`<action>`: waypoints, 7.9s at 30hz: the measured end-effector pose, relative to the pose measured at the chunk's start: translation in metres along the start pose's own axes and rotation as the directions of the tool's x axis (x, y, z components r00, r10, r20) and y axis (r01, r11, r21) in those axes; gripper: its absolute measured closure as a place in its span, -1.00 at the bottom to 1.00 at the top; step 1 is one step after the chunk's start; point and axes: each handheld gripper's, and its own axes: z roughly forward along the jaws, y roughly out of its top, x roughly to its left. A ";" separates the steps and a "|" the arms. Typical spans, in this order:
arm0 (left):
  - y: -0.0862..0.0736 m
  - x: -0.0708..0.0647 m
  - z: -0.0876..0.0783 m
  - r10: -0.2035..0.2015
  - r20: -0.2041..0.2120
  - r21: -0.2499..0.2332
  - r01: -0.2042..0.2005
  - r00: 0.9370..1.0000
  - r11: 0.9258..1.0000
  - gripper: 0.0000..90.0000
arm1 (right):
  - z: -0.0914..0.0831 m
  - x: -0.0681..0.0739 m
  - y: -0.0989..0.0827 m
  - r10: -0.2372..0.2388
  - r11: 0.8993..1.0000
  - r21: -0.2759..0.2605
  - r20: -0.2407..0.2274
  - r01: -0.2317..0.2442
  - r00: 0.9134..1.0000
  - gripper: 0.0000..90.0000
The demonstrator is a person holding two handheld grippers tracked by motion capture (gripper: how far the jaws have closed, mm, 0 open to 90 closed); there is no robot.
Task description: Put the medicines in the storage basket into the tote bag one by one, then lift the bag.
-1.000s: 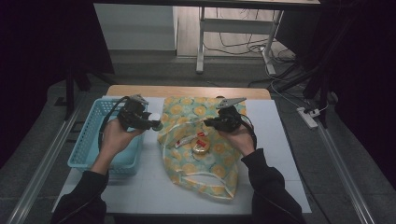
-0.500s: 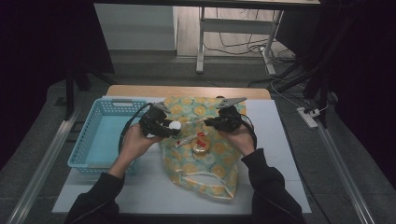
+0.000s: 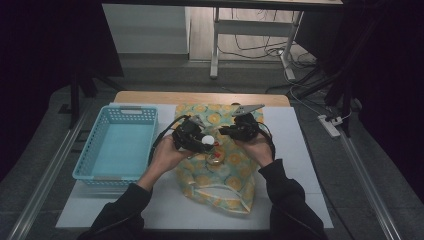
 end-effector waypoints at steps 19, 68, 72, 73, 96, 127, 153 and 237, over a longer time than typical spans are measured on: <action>0.006 -0.005 0.045 0.015 -0.036 0.054 -0.013 0.999 0.998 0.13 | 0.000 0.000 0.000 -0.006 1.000 0.001 0.001 0.006 1.000 1.00; -0.035 -0.032 0.001 -0.032 0.104 -0.127 0.045 0.994 0.991 -1.00 | 0.002 0.002 0.000 -0.007 1.000 0.017 -0.006 0.007 1.000 1.00; -0.039 -0.037 0.001 -0.024 0.104 -0.113 0.036 0.994 0.993 -1.00 | 0.002 0.003 0.000 -0.008 1.000 0.015 -0.005 0.008 1.000 1.00; -0.040 -0.038 0.001 -0.022 0.111 -0.111 0.034 0.994 0.993 -1.00 | 0.002 0.003 0.000 -0.008 1.000 0.014 -0.005 0.008 1.000 1.00; -0.061 -0.055 0.019 -0.007 0.082 -0.053 0.011 0.997 0.999 -0.95 | 0.000 0.007 0.002 -0.016 1.000 0.004 -0.009 0.016 1.000 1.00; -0.074 -0.056 0.062 0.071 0.008 0.060 -0.071 0.997 0.996 -0.23 | -0.001 0.008 0.002 -0.016 1.000 0.004 -0.012 0.016 1.000 1.00; -0.065 -0.057 0.062 -0.031 0.046 0.090 0.026 0.998 0.996 1.00 | 0.000 0.006 0.001 -0.021 1.000 0.012 -0.012 0.021 1.000 1.00; 0.063 0.007 -0.110 -0.064 0.125 -0.272 0.096 0.990 0.957 1.00 | -0.071 0.019 0.089 -0.062 0.996 -0.064 -0.061 0.059 0.996 1.00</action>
